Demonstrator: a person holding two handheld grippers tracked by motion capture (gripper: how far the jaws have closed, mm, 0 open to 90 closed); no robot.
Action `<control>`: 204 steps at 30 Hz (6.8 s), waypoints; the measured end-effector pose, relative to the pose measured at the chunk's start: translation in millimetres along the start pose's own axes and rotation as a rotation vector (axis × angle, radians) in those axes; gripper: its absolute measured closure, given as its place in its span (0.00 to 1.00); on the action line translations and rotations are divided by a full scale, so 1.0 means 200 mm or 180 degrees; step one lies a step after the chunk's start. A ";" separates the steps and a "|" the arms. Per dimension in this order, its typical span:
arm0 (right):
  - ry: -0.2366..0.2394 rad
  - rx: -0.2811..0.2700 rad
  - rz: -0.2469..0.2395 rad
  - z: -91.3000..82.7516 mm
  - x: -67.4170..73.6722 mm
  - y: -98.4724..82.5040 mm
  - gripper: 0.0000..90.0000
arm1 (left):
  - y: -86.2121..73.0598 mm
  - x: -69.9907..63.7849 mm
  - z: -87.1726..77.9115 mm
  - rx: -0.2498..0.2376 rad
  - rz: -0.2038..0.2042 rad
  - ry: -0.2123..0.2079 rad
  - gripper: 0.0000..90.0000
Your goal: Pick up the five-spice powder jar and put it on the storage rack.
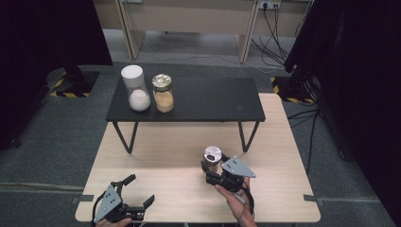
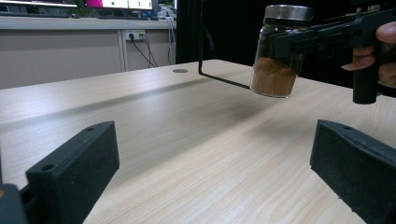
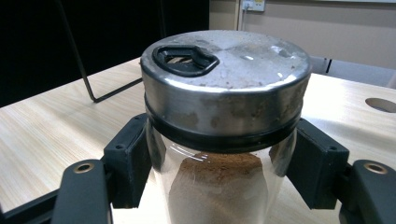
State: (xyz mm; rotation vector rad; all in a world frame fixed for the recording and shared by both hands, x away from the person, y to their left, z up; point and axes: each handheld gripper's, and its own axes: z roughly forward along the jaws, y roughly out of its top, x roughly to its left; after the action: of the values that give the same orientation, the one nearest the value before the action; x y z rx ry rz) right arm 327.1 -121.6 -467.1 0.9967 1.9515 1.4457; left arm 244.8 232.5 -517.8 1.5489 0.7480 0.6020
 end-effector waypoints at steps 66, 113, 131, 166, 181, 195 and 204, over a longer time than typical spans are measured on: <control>0.0587 -0.0051 -0.0136 -0.13 0.06 0.38 0.35 | 0.00 0.00 0.00 0.0012 -0.0002 0.0009 0.01; 0.0679 0.0011 -0.0247 0.00 0.05 0.82 0.35 | 0.00 0.00 0.00 0.0015 -0.0013 0.0011 0.01; 0.0579 0.0062 -0.0237 0.11 0.05 0.95 0.35 | 0.00 0.01 0.00 0.0015 -0.0008 0.0009 0.01; 0.0166 0.0100 -0.0133 0.37 -0.02 1.05 0.35 | 0.00 0.01 0.00 -0.0003 -0.0014 0.0008 0.01; 0.0070 0.0077 -0.0074 0.46 -0.04 1.04 0.35 | 0.00 0.01 -0.01 -0.0004 -0.0011 0.0004 0.01; 0.0018 0.0073 -0.0010 0.50 -0.07 1.02 0.35 | 0.00 0.01 -0.01 -0.0001 -0.0014 0.0012 0.01; 0.0002 0.0074 -0.0015 0.53 -0.07 1.02 0.35 | 0.00 0.01 -0.01 -0.0002 -0.0009 0.0014 0.01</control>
State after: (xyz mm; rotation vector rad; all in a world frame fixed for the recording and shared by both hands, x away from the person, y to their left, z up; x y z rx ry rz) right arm 466.7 -38.0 -305.8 1.0015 1.9742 1.4240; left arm 244.2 235.1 -517.9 1.5460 0.7532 0.6036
